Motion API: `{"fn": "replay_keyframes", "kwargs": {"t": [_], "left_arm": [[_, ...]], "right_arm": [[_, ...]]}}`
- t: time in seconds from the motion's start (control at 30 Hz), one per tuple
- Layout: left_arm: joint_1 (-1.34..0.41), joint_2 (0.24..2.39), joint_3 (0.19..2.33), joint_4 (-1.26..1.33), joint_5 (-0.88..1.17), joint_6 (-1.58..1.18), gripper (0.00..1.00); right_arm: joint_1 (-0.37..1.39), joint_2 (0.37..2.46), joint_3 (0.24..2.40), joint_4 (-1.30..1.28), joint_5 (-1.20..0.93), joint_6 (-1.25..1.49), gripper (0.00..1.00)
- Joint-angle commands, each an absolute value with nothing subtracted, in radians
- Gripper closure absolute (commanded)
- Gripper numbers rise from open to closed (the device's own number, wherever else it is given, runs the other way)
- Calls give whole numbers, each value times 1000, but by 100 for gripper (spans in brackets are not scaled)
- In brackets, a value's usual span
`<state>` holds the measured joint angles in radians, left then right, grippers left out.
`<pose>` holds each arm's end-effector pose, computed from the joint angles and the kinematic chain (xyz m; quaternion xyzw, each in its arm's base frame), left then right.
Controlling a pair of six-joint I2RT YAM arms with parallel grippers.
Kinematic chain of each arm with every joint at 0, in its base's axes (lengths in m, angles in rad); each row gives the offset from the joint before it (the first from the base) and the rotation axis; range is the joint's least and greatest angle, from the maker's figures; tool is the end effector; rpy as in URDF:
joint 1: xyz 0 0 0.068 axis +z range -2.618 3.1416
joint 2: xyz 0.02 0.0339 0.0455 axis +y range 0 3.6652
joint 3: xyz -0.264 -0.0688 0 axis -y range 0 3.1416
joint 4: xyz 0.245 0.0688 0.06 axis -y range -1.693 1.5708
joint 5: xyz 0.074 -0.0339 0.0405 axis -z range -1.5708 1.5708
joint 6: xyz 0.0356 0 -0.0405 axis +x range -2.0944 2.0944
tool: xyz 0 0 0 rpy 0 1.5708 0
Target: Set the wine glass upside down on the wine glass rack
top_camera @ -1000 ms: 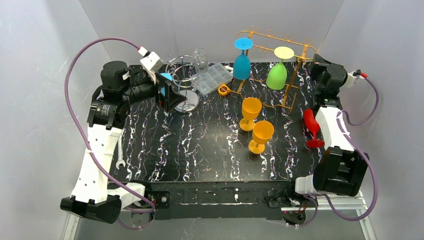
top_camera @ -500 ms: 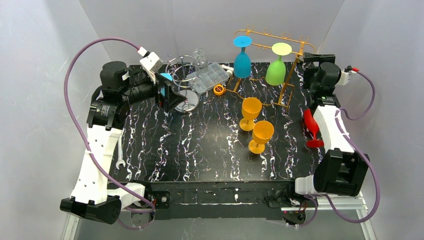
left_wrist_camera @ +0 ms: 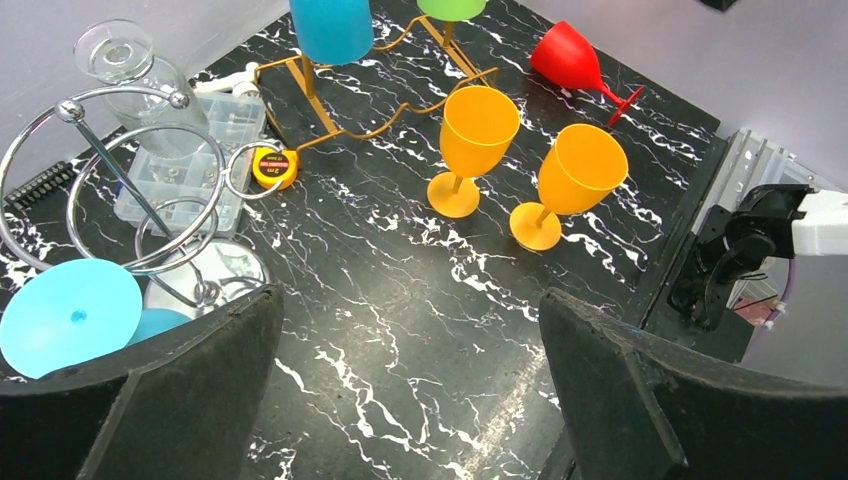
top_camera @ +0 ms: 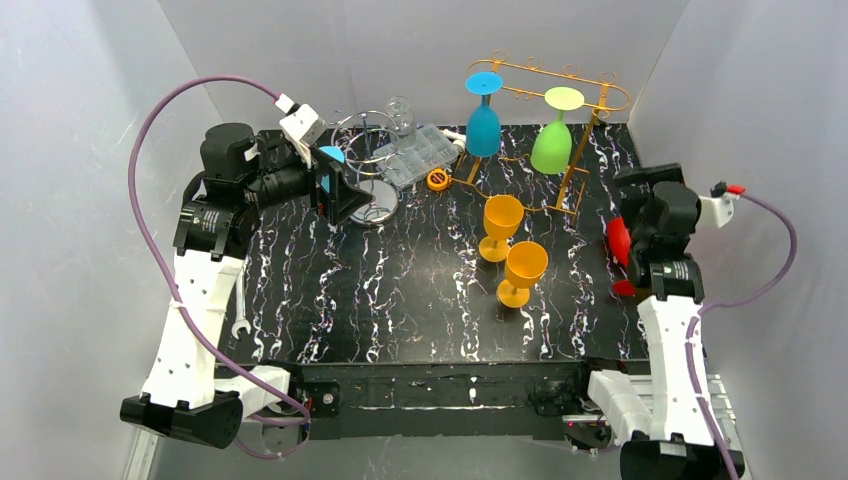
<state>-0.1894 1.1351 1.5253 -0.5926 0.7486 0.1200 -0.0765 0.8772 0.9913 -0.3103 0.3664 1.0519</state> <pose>0.2021 -0.0634 0.4814 0.3395 0.6771 -0.3036 0.5781 0.1914 -0.0275 0.3831 0.5041 0.5804 0.1679 0.6171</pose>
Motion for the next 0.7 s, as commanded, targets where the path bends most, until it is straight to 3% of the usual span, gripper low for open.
{"fn": "replay_keyframes", "kwargs": {"t": [0.0, 0.13, 0.33, 0.67], "left_arm": [[-193, 1109, 1541, -604, 773, 102, 1], [-193, 1121, 1535, -601, 780, 81, 1], [-192, 1119, 1527, -577, 795, 63, 1], [-193, 1107, 1529, -571, 811, 48, 1]], "right_arm": [[-73, 805, 894, -494, 486, 978, 2], [-89, 806, 820, -482, 578, 891, 2], [-95, 972, 835, -404, 768, 677, 2], [-98, 1192, 819, -443, 729, 577, 2]]}}
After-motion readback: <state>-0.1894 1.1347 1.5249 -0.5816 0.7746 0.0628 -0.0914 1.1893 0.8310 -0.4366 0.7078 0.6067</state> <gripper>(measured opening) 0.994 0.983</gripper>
